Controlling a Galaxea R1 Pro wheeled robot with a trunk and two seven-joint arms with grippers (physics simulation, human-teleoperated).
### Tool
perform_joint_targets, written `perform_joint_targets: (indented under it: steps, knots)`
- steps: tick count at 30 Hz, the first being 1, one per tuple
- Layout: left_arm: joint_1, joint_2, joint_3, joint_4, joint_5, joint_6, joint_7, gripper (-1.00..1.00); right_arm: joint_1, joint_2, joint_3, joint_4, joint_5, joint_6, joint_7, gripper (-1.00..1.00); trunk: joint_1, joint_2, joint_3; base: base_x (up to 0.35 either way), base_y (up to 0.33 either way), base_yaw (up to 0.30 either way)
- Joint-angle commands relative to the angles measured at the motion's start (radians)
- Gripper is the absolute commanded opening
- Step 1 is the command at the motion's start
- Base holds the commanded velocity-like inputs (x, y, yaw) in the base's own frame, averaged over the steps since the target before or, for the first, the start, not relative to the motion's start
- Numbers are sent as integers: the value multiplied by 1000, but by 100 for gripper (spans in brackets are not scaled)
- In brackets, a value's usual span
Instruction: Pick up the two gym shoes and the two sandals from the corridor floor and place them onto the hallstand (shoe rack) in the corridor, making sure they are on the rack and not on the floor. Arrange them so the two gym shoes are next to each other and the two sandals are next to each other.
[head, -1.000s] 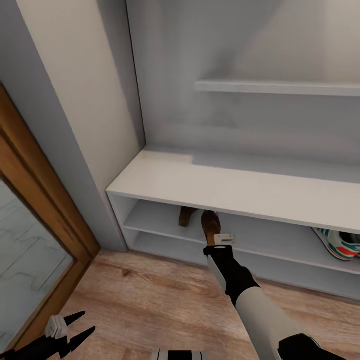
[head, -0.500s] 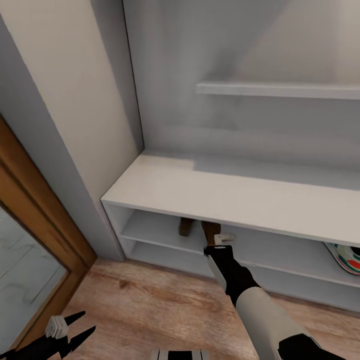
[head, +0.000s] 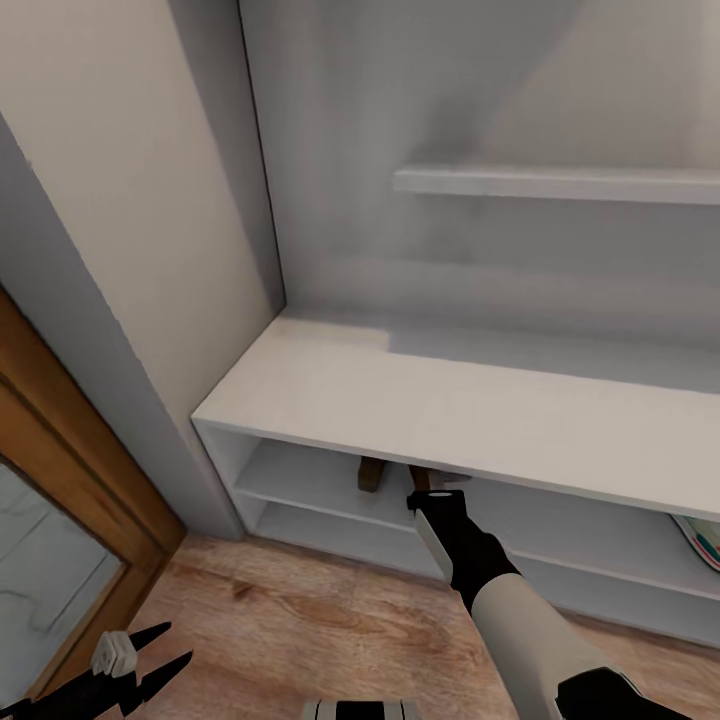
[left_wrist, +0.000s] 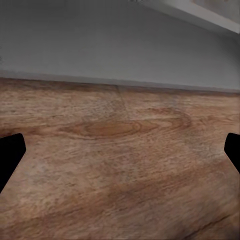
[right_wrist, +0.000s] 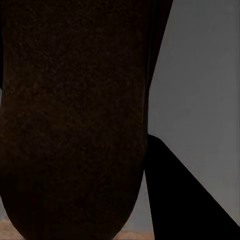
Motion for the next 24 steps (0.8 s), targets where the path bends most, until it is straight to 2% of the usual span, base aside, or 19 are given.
perform_joint_targets:
  steps: [1, 11, 21, 22, 24]
  knots:
    - [-1, 0, 4, 0, -3, -5, -4, 100, -1, 0, 3, -1, -13, 2, -11, -100, 0, 0, -1, 125, 0, 0]
    - [-1, 0, 4, 0, -3, -5, -4, 100, -1, 0, 3, -1, -13, 2, -11, -100, 0, 0, -1, 78, 47, 0]
    - [-1, 0, 4, 0, -3, -7, -7, 100, -1, 0, 3, -1, -13, 2, -11, -100, 0, 0, -1, 8, 8, 0]
    - [-1, 0, 4, 0, -3, -7, -7, 100, -1, 0, 3, -1, -13, 2, -11, 100, 0, 0, -1, 0, 0, 0]
    - [-1, 0, 4, 0, -3, -7, -7, 100, -1, 0, 3, -1, -13, 2, -11, 100, 0, 0, -1, 0, 0, 0]
